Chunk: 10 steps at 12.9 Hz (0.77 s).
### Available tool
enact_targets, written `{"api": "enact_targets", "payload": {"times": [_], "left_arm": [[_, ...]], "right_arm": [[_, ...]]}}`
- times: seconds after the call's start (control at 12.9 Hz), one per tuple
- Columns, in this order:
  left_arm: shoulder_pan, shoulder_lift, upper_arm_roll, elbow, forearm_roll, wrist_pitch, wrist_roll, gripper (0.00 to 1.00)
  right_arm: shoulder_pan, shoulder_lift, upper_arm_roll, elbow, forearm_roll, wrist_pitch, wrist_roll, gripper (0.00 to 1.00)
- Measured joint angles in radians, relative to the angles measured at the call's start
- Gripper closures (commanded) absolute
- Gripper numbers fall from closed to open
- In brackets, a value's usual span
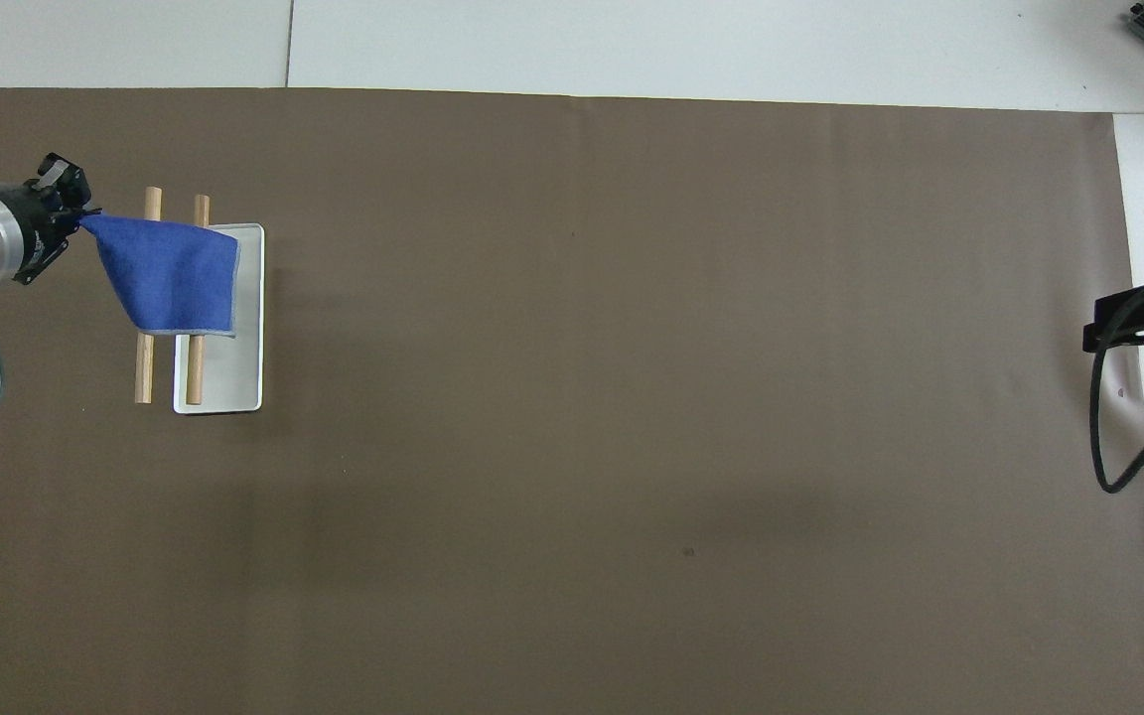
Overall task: Right arm passes towel to left arm to hang
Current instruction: 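Open the left gripper and release the towel onto the dowels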
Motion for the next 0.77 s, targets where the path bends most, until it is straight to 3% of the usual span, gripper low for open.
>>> {"api": "enact_targets", "payload": {"times": [0.15, 0.77], "left_arm": [[0.001, 0.001, 0.012, 0.0, 0.0, 0.013, 0.0, 0.32], [0.001, 0.009, 0.023, 0.0, 0.0, 0.009, 0.007, 0.35]], "right_arm": [[-0.005, -0.004, 0.003, -0.003, 0.0, 0.0, 0.0, 0.0], [-0.024, -0.008, 0.031, -0.016, 0.0, 0.02, 0.0, 0.0]]}}
